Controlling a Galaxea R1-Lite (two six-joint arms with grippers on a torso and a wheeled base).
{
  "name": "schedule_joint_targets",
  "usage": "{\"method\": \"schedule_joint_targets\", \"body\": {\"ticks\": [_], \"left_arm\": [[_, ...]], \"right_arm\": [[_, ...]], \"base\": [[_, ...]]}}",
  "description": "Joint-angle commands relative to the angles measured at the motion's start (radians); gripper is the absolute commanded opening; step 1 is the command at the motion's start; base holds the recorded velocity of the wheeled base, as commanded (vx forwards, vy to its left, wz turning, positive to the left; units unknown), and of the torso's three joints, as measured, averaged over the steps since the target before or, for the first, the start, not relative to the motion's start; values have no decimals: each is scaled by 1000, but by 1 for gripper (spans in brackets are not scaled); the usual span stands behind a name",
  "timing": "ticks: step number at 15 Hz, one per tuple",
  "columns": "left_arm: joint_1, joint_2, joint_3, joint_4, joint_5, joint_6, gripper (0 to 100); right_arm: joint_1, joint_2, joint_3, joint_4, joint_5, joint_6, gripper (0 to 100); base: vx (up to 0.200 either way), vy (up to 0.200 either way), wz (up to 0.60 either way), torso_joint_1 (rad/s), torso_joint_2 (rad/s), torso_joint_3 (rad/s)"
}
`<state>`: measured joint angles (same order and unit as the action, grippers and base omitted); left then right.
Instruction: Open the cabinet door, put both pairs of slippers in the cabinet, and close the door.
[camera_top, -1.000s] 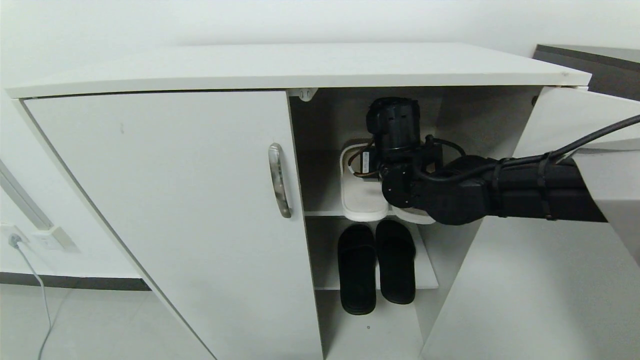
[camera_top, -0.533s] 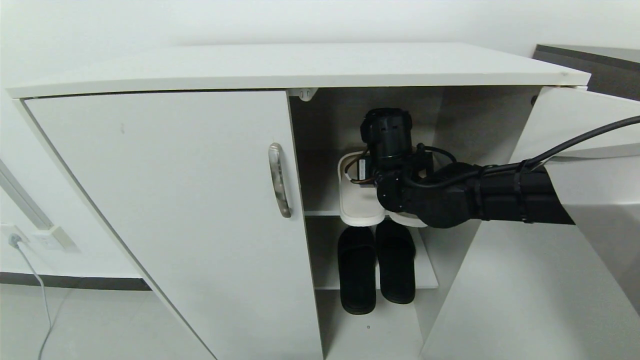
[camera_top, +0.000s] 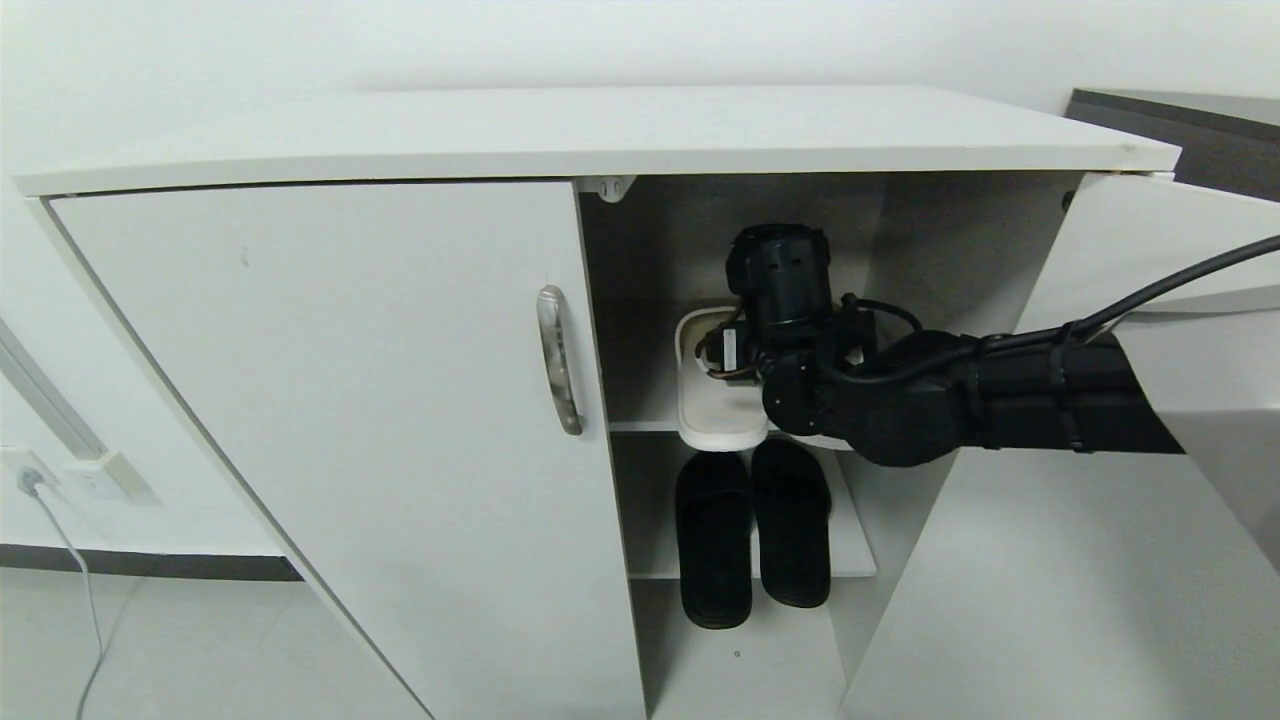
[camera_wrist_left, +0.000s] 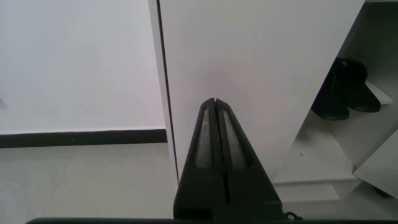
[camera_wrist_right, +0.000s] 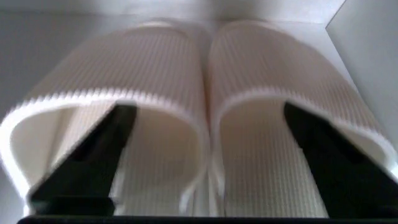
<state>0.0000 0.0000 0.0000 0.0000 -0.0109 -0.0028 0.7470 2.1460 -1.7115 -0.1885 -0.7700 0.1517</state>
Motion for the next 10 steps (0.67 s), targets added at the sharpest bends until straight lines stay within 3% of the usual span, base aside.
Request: {"method": "schedule_joint_targets", "body": {"ticks": [1,7,10], "left_arm": [[0,0,0,0,0,0,0],[0,2,0,0,-1,0,0],[0,0,0,0,-1,0,0]], "right_arm": [[25,-70,64,-6,-3,5,100],[114,-288,332,-8,3,57,100],[178,-419,553,-77,43,100,100]], "base": [[0,0,0,0,0,0],[0,0,0,0,0,0],[0,0,0,0,0,0]]}}
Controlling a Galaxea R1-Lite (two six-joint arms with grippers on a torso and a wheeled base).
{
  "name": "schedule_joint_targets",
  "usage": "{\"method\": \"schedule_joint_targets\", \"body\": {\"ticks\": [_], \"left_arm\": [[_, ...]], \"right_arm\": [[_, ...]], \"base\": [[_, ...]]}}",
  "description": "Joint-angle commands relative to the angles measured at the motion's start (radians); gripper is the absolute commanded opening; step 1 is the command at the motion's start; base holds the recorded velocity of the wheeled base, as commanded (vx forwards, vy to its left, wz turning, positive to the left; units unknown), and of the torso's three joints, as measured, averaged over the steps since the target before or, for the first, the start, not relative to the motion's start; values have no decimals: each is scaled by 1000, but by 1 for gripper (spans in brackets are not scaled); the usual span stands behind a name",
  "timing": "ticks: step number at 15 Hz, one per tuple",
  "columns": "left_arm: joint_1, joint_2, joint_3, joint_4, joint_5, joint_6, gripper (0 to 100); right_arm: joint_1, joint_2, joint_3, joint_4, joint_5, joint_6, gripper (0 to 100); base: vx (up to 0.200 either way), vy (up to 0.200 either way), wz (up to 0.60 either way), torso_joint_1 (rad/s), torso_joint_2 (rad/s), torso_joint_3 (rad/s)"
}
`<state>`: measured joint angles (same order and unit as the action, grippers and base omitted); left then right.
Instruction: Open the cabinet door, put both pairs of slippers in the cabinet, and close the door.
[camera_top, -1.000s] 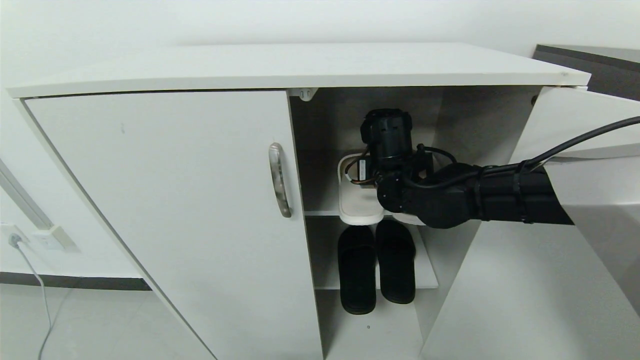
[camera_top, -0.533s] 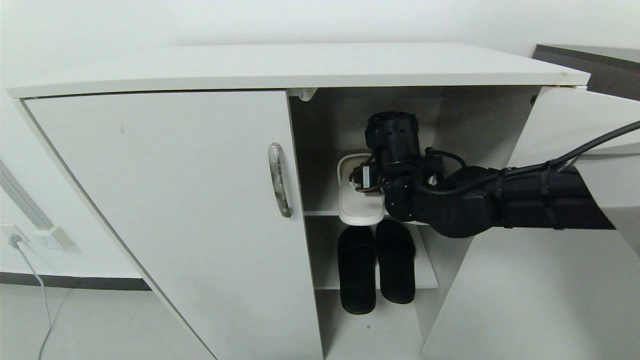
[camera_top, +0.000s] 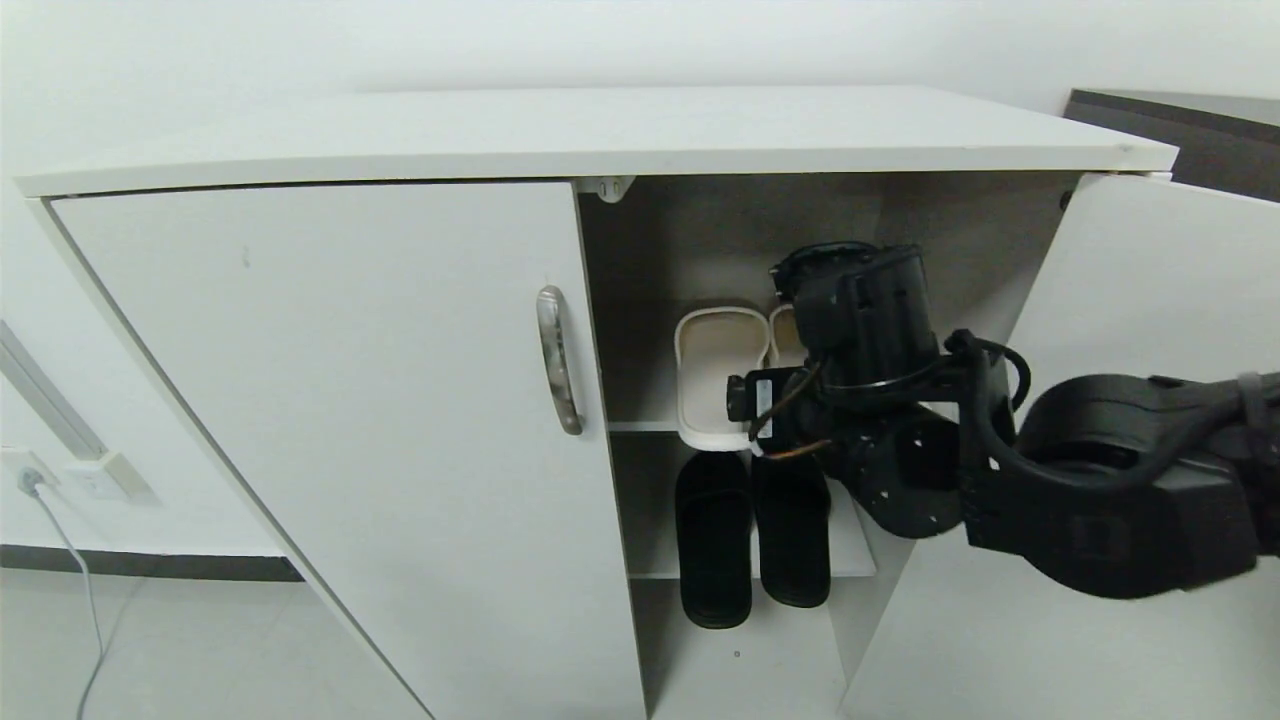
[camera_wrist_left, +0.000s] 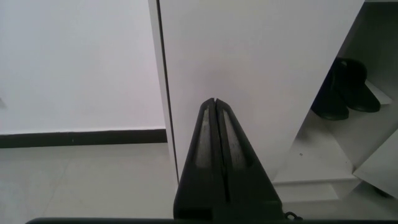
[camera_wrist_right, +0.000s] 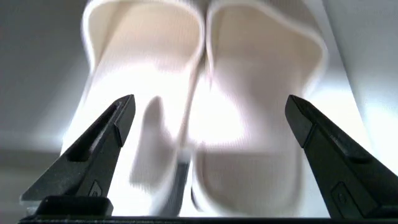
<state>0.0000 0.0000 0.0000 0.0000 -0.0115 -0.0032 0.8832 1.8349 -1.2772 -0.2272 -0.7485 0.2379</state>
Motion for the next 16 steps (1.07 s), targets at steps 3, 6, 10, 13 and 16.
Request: {"method": "schedule_joint_targets", "body": {"ticks": [3,6,10,13,16], "left_arm": [[0,2,0,0,-1,0,0],[0,0,0,0,-1,2,0],[0,0,0,0,-1,2,0],[0,0,0,0,-1,2,0],[0,0,0,0,-2,2,0]], "right_arm": [[74,-160,331,-230,35,4,100],[76,-171,372,-291,55,-35,100],[85,-163,381,-302,55,-35,0],[89,-151,388,-305,55,-35,0],[91,-140,391,-307,55,-35,0]], "base": [[0,0,0,0,0,0],[0,0,0,0,0,0],[0,0,0,0,0,0],[0,0,0,0,0,0],[0,0,0,0,0,0]]}}
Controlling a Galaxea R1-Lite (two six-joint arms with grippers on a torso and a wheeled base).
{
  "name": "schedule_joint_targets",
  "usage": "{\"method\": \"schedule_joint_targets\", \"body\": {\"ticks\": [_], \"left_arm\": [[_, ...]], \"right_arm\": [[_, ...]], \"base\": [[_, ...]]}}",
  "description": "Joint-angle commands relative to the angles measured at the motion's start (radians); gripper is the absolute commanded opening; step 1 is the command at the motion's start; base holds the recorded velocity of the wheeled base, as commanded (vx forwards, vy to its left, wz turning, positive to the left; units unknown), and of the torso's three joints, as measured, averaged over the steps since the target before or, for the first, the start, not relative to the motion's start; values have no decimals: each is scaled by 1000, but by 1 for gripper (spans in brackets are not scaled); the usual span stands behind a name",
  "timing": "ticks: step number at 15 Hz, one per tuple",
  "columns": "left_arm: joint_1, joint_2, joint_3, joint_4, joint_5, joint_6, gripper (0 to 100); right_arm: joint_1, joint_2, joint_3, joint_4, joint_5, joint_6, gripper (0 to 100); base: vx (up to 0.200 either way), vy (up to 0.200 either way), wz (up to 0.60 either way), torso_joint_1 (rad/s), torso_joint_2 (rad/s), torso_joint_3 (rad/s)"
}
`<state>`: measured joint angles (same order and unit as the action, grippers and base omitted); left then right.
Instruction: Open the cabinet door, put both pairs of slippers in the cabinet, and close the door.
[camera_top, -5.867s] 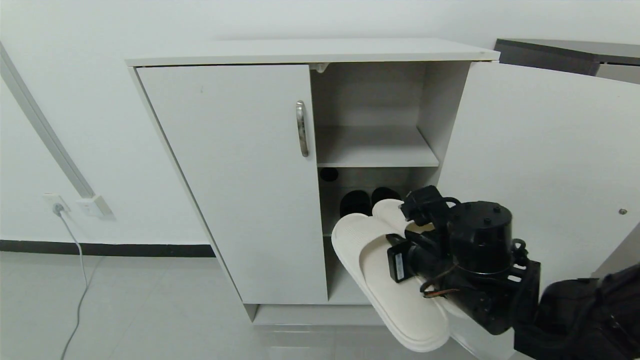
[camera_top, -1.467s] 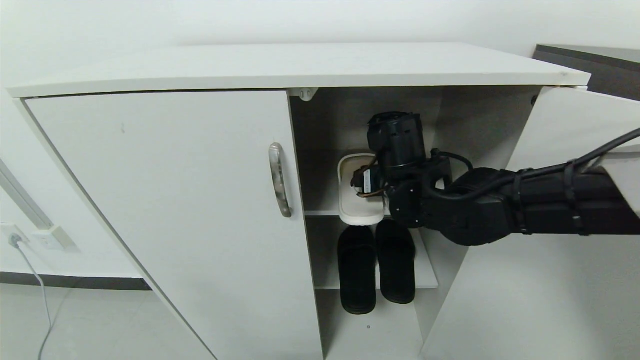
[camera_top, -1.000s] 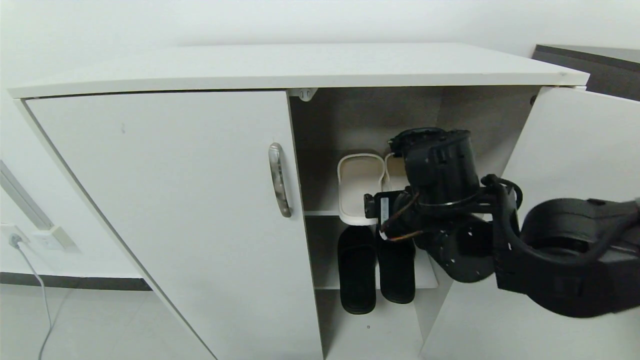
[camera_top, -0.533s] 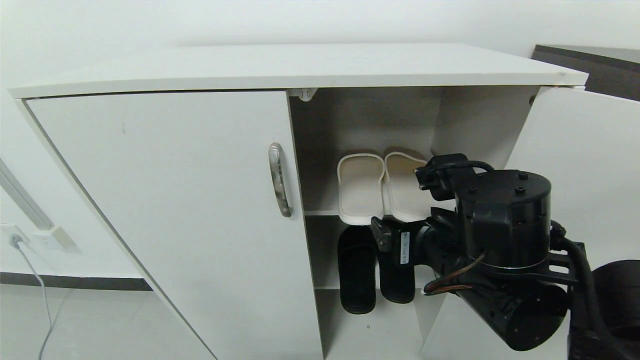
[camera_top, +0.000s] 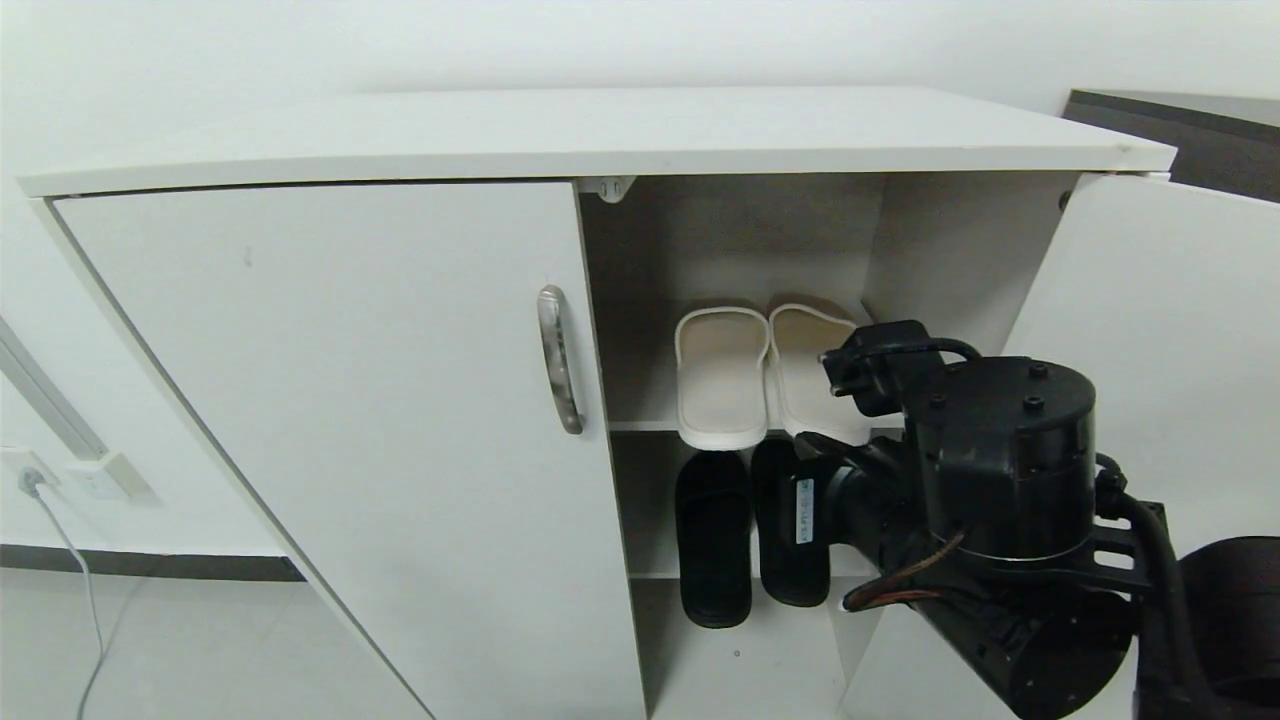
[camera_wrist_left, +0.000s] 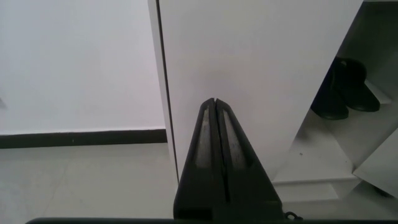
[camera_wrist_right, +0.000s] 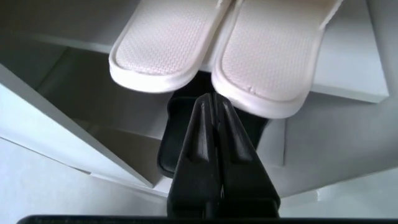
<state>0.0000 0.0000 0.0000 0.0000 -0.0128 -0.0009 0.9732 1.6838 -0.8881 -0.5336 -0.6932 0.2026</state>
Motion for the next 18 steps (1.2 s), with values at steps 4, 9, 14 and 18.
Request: {"method": "schedule_joint_targets", "body": {"ticks": [4,9,14,18], "left_arm": [[0,2,0,0,0,-1,0],[0,0,0,0,0,-1,0],[0,0,0,0,0,-2,0],[0,0,0,0,0,-2,0]], "right_arm": [[12,17,15,0,-2,0,0],[12,25,18,-17,-2,-2,0],[12,25,26,-17,0,-3,0],[5,43,38,-39,23,1,0]], "base": [[0,0,0,0,0,0],[-160,0,0,3,1,0],[-200,0,0,0,0,3],[-200,0,0,2,4,1]]}}
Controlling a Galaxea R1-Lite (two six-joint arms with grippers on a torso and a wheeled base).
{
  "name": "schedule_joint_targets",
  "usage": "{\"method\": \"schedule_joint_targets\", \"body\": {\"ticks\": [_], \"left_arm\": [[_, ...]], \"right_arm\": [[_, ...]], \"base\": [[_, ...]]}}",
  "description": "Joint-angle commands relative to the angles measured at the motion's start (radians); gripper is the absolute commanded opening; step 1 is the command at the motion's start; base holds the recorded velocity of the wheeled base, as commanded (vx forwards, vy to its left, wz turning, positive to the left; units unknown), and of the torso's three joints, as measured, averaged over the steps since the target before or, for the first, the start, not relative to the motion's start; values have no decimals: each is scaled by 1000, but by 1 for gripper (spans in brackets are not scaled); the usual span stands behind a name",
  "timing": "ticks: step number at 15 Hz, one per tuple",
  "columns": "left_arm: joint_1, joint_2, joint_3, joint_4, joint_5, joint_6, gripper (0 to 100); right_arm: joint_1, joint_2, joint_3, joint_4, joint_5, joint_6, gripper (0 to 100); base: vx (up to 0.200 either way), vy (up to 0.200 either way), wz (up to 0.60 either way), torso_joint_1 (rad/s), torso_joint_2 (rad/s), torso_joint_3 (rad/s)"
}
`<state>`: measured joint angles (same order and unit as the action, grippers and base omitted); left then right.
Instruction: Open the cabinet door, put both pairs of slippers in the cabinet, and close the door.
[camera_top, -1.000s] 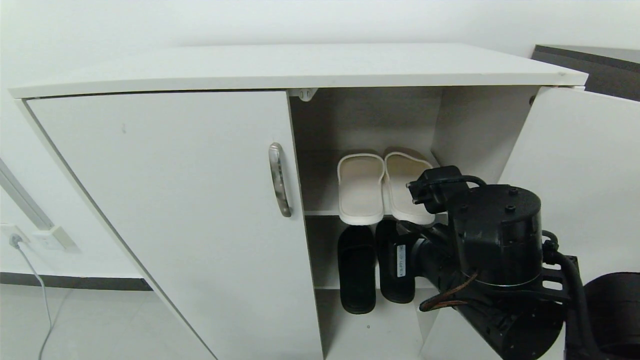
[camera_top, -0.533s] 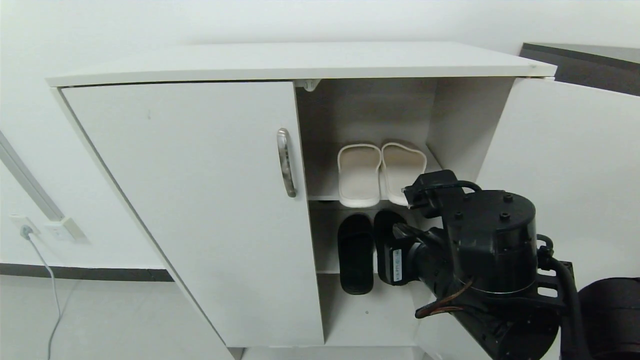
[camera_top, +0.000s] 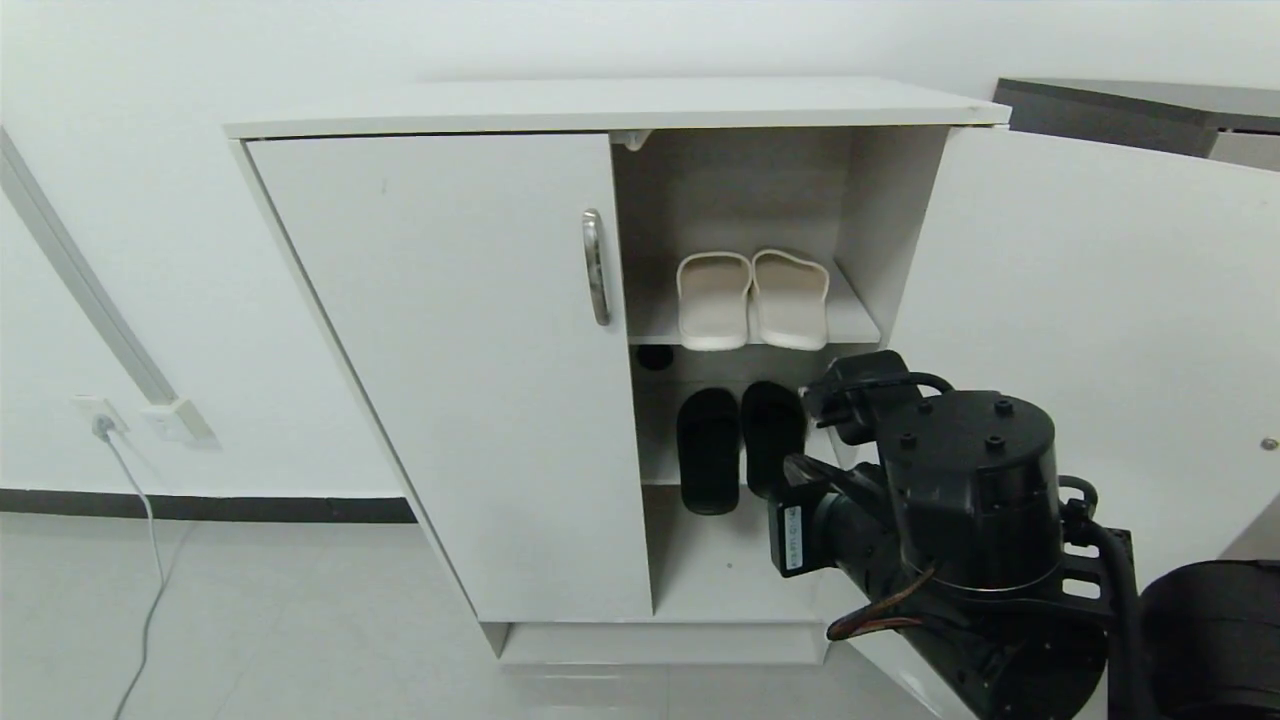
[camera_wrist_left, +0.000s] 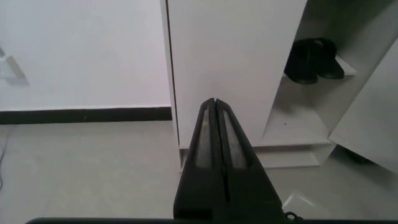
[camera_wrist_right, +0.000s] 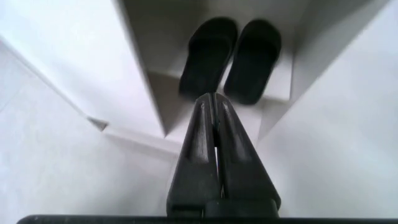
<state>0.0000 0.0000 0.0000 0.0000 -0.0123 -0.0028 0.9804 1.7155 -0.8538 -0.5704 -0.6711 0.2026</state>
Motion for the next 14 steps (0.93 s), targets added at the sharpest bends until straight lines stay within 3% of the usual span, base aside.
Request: {"method": "schedule_joint_targets", "body": {"ticks": [1,6,14], "left_arm": [[0,0,0,0,0,0,0],[0,2,0,0,0,0,0],[0,0,0,0,0,-2,0]], "right_arm": [[-2,12,7,-8,10,0,0],[-20,22,16,-16,24,1,0],[-49,33,48,-16,57,-5,0]], "base": [[-200,0,0,2,7,2],[-200,0,0,2,3,0],[0,0,0,0,0,0]]}}
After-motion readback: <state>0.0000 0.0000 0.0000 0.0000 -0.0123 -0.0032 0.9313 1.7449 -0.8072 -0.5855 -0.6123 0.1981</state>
